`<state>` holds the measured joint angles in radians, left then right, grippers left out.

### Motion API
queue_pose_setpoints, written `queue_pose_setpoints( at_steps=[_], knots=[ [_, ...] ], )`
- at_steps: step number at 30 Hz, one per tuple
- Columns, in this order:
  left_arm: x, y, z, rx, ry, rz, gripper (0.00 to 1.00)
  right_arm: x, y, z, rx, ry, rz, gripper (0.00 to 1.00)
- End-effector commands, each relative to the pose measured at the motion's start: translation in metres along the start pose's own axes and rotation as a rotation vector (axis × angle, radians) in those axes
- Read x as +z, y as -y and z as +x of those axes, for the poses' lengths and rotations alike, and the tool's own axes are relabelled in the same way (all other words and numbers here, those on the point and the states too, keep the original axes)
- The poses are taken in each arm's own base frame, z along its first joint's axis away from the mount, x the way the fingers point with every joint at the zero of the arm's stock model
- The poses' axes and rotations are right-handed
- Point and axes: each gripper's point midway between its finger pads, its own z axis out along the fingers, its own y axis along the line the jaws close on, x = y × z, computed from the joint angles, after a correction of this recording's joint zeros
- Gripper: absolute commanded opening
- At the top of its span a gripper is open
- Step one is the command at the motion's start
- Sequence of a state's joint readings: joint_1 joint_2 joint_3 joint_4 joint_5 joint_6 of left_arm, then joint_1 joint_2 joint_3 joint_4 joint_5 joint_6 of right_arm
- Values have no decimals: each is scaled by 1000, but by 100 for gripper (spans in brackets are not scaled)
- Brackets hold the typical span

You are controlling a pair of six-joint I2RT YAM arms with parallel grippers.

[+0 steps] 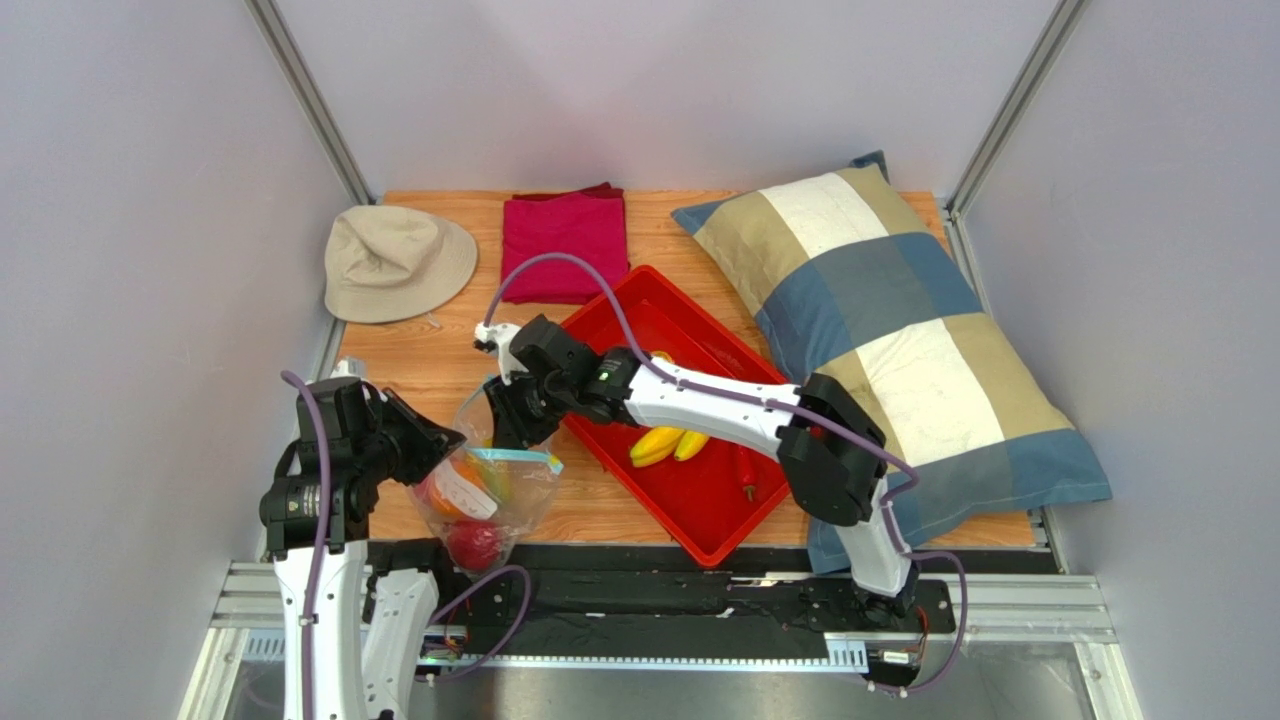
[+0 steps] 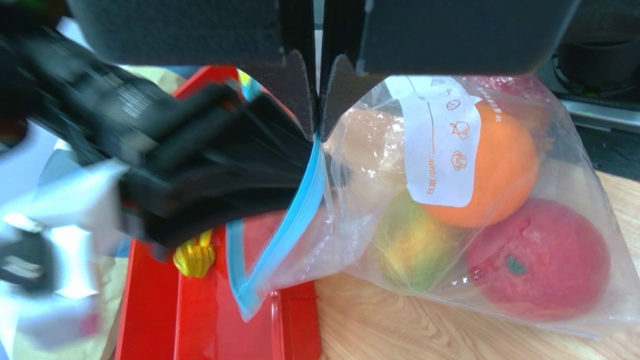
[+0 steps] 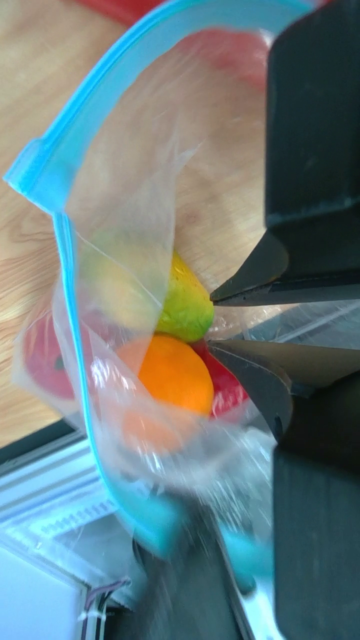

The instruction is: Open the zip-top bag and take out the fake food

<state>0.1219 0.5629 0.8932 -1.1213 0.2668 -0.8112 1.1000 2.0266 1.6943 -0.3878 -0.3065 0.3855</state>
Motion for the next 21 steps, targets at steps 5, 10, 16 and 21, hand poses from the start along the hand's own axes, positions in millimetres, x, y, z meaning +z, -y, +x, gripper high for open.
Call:
queue_pose_setpoints(
  at_steps=[5,10,16,21],
  knots=[
    [-24,19,1,14,-5,61,0,35,-1,-1,74,40,-77,55],
    [-8,11,5,-11,-33,43,0,55,8,11,116,33,-56,67],
    [9,4,8,-29,-62,24,0,84,27,32,136,5,2,77],
    [17,-5,9,-22,-64,-7,0,104,33,50,148,-42,27,84]
  ],
)
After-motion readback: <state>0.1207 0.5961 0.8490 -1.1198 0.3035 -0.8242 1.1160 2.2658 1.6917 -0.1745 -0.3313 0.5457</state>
